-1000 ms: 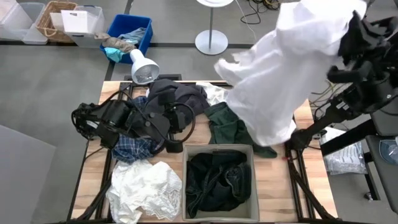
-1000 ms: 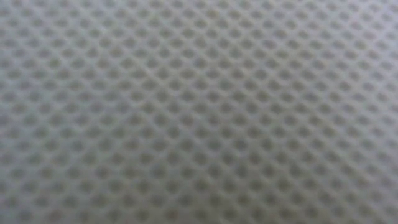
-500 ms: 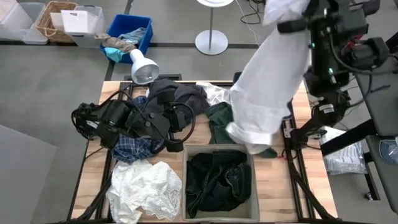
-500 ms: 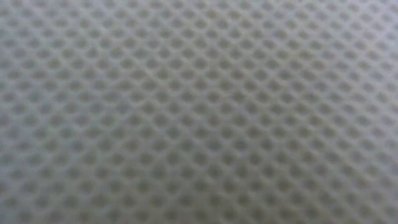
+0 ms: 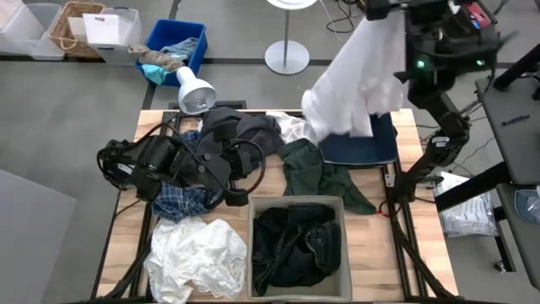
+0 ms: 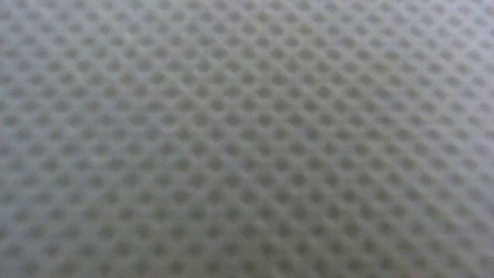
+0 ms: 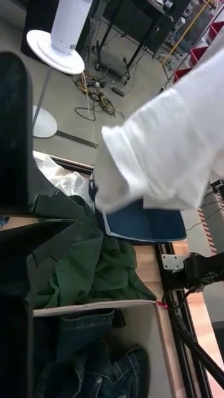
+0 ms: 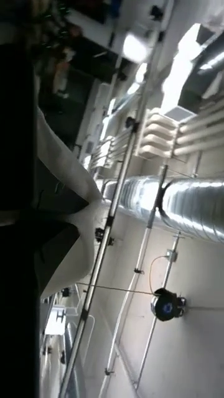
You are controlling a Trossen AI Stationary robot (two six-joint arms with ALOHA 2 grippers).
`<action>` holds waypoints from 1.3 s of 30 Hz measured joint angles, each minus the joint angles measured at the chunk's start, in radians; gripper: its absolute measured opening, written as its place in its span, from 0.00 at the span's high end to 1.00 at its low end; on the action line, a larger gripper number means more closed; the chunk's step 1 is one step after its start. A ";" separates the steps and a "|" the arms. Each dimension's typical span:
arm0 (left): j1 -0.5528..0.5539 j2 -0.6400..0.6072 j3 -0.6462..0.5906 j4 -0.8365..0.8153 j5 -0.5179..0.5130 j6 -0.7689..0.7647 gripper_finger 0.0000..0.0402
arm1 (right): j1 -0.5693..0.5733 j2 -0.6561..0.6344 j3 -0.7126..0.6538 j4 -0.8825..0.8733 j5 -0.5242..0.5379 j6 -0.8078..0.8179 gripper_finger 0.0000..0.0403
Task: Sort clothes
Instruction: Put the white polo shirt into the blue laundry organizer
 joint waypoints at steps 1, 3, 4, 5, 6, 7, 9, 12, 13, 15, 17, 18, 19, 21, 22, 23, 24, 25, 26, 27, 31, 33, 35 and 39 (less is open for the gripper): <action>0.000 0.000 0.000 -0.002 0.000 0.001 1.00 | -0.014 0.002 0.000 -0.035 0.003 0.000 0.98; 0.000 0.000 0.000 -0.003 0.000 0.001 1.00 | -0.037 0.009 -0.001 -0.097 0.017 0.000 0.98; 0.000 0.000 0.000 -0.004 0.000 0.001 1.00 | -0.046 0.012 -0.001 -0.124 0.029 0.000 0.98; 0.000 0.000 0.000 -0.004 0.000 0.001 1.00 | -0.053 0.017 -0.001 -0.153 0.044 0.003 0.98; 0.000 0.000 0.000 -0.006 0.000 0.001 1.00 | -0.059 0.022 -0.001 -0.180 0.055 0.011 0.98; 0.000 0.000 0.000 -0.007 0.000 0.002 1.00 | -0.060 0.025 -0.001 -0.208 0.061 0.027 0.98; 0.000 0.000 0.000 -0.016 0.000 0.001 1.00 | -0.060 0.035 -0.002 -0.258 0.057 0.072 0.98; 0.000 0.000 0.000 -0.031 0.000 0.000 1.00 | -0.056 0.047 -0.003 -0.263 0.052 0.102 0.98; 0.000 0.000 0.000 -0.035 0.000 -0.002 1.00 | -0.055 0.047 -0.003 -0.262 0.057 0.117 0.98; 0.000 0.000 0.000 -0.048 -0.004 -0.014 1.00 | -0.054 0.041 -0.003 -0.261 0.084 0.160 0.98; 0.000 0.000 0.000 -0.062 -0.010 -0.032 1.00 | -0.054 0.025 -0.003 -0.263 0.113 0.180 0.98; 0.000 0.000 0.000 -0.069 -0.013 -0.041 1.00 | -0.055 0.013 -0.003 -0.263 0.127 0.179 0.98; 0.000 0.000 0.000 -0.081 -0.015 -0.049 1.00 | -0.057 0.001 -0.003 -0.262 0.142 0.173 0.98; 0.000 0.000 0.000 -0.092 -0.016 -0.057 1.00 | -0.057 -0.024 -0.003 -0.269 0.190 0.151 0.98; 0.000 0.000 0.000 -0.096 -0.016 -0.058 1.00 | -0.057 -0.038 -0.003 -0.286 0.221 0.139 0.98; 0.000 0.000 0.000 -0.098 -0.016 -0.058 1.00 | -0.057 -0.050 -0.003 -0.311 0.257 0.134 0.98; 0.000 0.000 0.000 -0.098 -0.016 -0.057 1.00 | -0.057 -0.064 -0.003 -0.346 0.285 0.135 0.98; 0.000 0.000 0.000 -0.098 -0.017 -0.057 1.00 | -0.057 -0.078 -0.004 -0.395 0.306 0.146 0.98; 0.000 0.000 0.000 -0.098 -0.020 -0.054 1.00 | -0.057 -0.091 -0.004 -0.453 0.318 0.169 0.98; 0.000 0.000 0.000 -0.098 -0.021 -0.052 1.00 | -0.059 -0.105 -0.005 -0.517 0.326 0.197 0.98; 0.000 0.001 0.005 -0.095 -0.023 -0.047 1.00 | -0.090 -0.142 -0.005 -0.724 0.376 0.305 0.98; 0.000 0.000 0.006 -0.095 -0.024 -0.047 1.00 | -0.126 -0.154 -0.005 -0.805 0.384 0.364 0.98; 0.000 0.000 0.006 -0.095 -0.024 -0.047 1.00 | -0.166 -0.158 -0.005 -0.844 0.382 0.413 0.98; 0.000 -0.001 0.006 -0.095 -0.024 -0.047 1.00 | -0.212 -0.151 -0.006 -0.866 0.330 0.525 0.98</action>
